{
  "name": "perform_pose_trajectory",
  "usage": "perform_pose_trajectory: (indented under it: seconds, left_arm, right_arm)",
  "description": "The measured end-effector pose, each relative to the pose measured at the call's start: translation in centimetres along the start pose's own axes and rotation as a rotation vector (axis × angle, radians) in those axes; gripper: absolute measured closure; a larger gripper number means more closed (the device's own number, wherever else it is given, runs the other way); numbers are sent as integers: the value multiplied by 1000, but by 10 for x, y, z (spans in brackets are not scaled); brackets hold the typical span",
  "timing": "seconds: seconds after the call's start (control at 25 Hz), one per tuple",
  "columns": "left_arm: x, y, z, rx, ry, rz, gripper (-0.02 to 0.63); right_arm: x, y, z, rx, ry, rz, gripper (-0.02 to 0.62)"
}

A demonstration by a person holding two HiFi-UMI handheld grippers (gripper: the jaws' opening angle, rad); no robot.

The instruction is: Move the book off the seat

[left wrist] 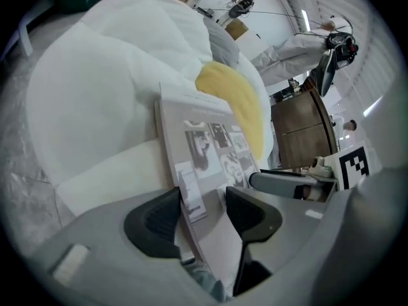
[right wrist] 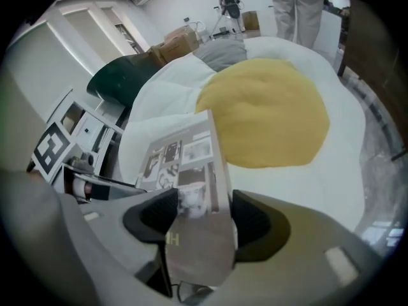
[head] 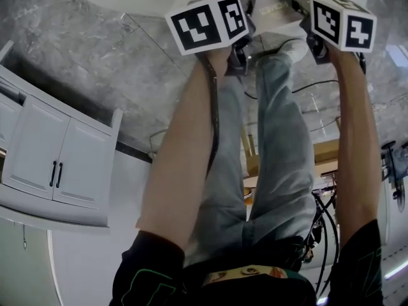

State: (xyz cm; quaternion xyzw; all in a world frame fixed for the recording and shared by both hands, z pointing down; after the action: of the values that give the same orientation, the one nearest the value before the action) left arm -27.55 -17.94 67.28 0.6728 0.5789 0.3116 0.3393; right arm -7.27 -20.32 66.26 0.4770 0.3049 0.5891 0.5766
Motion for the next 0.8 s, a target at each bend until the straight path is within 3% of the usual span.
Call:
perform_pose_trajectory:
  seconds: [0.16,0.32,0.6,0.8]
  left_arm:
    - [-5,-29,-8,-5,72,67,383]
    - [-18,-55,3,8,164,102,387]
    - [-10,-71,88,23,408,96,387]
    - [-9,-68,129,43,502,52,387]
  right_arm:
    - [7,-6,-25,-23,58,-8,322]
    - [10,-31,-42,-26,118,67,327]
    - [39,-113,-22,57,224,202,330]
    - [54,-145,-5,81,281,275,333]
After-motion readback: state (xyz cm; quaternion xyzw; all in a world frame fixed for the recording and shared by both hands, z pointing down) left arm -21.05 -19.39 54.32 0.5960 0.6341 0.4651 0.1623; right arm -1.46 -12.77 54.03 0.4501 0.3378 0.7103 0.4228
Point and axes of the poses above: the fingertips, and each gripper's own axes: y forward along the fingers, z to its right, x out of its underside, the point moved 9 cm from there along -y, backward along the fingers, and after that the axes turned 1 degree about x, right-handed, at the moved point
